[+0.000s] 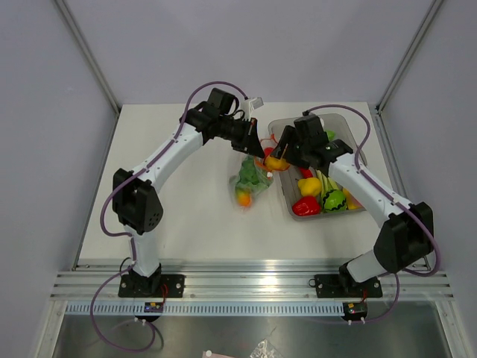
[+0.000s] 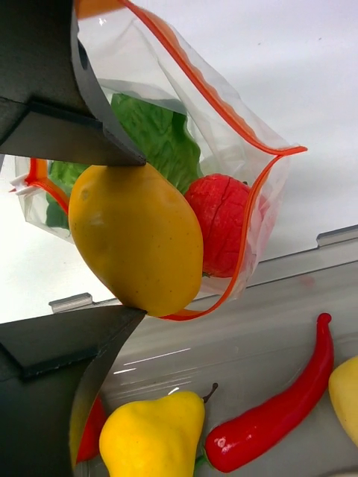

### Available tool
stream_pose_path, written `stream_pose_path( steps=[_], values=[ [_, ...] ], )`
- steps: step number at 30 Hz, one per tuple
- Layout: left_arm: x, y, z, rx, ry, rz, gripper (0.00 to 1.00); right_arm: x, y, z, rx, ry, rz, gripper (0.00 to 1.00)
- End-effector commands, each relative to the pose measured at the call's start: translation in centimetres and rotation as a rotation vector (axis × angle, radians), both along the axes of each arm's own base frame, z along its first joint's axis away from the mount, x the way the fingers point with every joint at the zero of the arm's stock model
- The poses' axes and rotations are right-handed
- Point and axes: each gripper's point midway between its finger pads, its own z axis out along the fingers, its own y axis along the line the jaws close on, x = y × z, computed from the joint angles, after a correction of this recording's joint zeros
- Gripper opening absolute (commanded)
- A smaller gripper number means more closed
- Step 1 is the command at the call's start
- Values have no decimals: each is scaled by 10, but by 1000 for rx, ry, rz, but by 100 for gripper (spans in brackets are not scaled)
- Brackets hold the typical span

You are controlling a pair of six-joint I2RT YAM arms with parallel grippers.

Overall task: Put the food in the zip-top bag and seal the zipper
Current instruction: Pick up the fake fruit from the zipper food storage bag, then place the fake fruit in the bin.

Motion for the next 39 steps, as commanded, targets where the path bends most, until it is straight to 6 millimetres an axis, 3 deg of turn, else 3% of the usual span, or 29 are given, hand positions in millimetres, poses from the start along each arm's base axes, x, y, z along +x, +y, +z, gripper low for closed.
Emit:
stream_pose_path(
  steps=[1, 5, 8, 12, 15, 16, 17, 18, 20, 27, 32, 34, 39],
  values=[
    [6, -9, 20, -63, -52, -27, 0, 5, -12, 47, 15, -129, -51, 33],
    [8, -11, 19, -64, -53, -23, 0, 3, -20, 60, 0, -156, -73, 33],
    [9, -10, 18, -59, -52, -24, 0, 1, -38, 66, -47, -176, -128, 33],
    [6, -9, 19, -52, -56, -25, 0, 6, -92, 63, -89, -174, -260, 34],
    [5, -8, 20, -52, -63, -28, 0, 7, -128, 48, -128, -141, -333, 36],
    [6, -8, 21, -54, -64, -25, 0, 8, -133, 36, -155, -116, -329, 41],
    [6, -8, 22, -55, -65, -27, 0, 10, -137, 29, -173, -99, -327, 67],
    [5, -8, 23, -58, -66, -30, 0, 10, -140, 26, -198, -76, -319, 78],
    [6, -8, 24, -59, -71, -33, 0, 15, -135, 13, -234, -29, -250, 87],
    [5, -7, 25, -54, -76, -37, 0, 31, -94, 49, -186, -182, 18, 83],
    [3, -8, 29, -60, -75, -40, 0, 42, -117, 24, -321, -71, -63, 89],
    [4, -6, 29, -56, -78, -39, 0, 42, -118, 12, -329, -32, -75, 99],
    [3, -5, 26, -46, -72, -37, 0, 41, -132, 2, -352, -6, -177, 99]
  ],
)
